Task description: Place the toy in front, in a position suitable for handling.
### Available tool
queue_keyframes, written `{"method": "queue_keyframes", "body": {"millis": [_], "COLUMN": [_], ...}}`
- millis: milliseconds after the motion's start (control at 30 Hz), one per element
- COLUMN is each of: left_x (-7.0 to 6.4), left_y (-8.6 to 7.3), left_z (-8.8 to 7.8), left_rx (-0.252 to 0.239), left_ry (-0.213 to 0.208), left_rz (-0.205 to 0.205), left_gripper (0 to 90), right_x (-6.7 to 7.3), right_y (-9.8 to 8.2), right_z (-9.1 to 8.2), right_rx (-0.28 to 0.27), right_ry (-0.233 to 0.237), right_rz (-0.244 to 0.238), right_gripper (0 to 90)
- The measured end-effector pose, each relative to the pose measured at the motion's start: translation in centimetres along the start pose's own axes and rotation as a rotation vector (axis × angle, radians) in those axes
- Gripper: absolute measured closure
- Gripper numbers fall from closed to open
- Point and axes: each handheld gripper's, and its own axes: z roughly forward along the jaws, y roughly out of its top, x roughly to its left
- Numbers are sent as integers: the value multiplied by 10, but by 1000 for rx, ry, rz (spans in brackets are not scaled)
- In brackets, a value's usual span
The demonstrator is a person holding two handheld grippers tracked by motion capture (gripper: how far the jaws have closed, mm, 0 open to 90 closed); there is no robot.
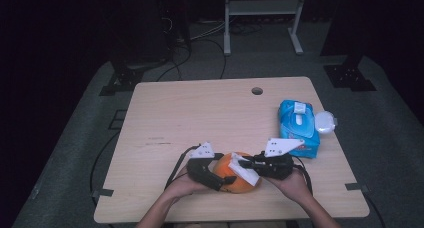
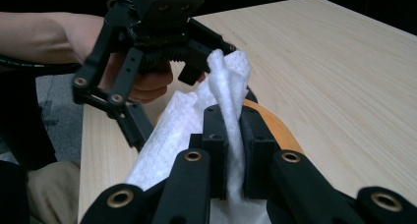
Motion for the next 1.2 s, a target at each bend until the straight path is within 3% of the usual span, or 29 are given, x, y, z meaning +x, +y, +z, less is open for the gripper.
{"method": "queue_keyframes", "body": {"millis": [67,133,200,267,333,400,433,467,567,600,633,700,767,833,900,967,1067,1100,1200], "left_x": [-3,-13,-17,-17,-14,-11,-9,-6,0,3,7,14,17,11,5,-3,-11,-9,-3], "left_y": [5,12,17,19,15,10,5,4,8,8,8,4,0,3,7,9,9,8,5], "left_z": [-5,-7,-10,-10,-5,0,4,5,-1,-4,-7,-8,-7,-7,-5,-1,4,3,0], "left_rx": [-33,-107,-188,-217,-194,-145,-112,-110,-106,-118,-111,-86,-80,-57,-55,-45,-4,-4,-13], "left_ry": [32,131,201,217,225,219,203,180,123,106,95,78,47,64,69,70,83,80,75], "left_rz": [50,188,305,346,365,366,345,317,212,165,102,19,-37,2,38,74,142,130,97], "left_gripper": [264,356,365,364,353,323,296,233,122,108,95,80,100,158,197,207,213,214,214], "right_x": [-2,-4,-4,-7,-10,-16,-19,-24,-29,-29,-28,-28,-26,-22,-12,-2,7,7,-10], "right_y": [2,7,12,16,16,10,6,-2,-10,-9,-10,-12,-12,-9,-2,5,8,6,-1], "right_z": [-2,-8,-15,-21,-21,-15,-11,-5,-1,-2,-3,-3,-4,-3,-3,1,13,15,6], "right_rx": [-6,-41,-76,-138,-147,-119,-96,-51,-33,-26,-18,-15,-6,2,-16,-40,-3,9,-9], "right_ry": [-12,-27,-61,-63,-90,-108,-109,-102,-43,-40,-37,-19,-13,-25,-47,-16,-19,-23,-44], "right_rz": [4,3,-13,4,5,18,29,40,95,84,78,84,82,68,22,-6,-64,-71,-23], "right_gripper": [819,820,820,819,819,819,819,818,818,818,818,817,817,817,818,817,817,817,817]}}
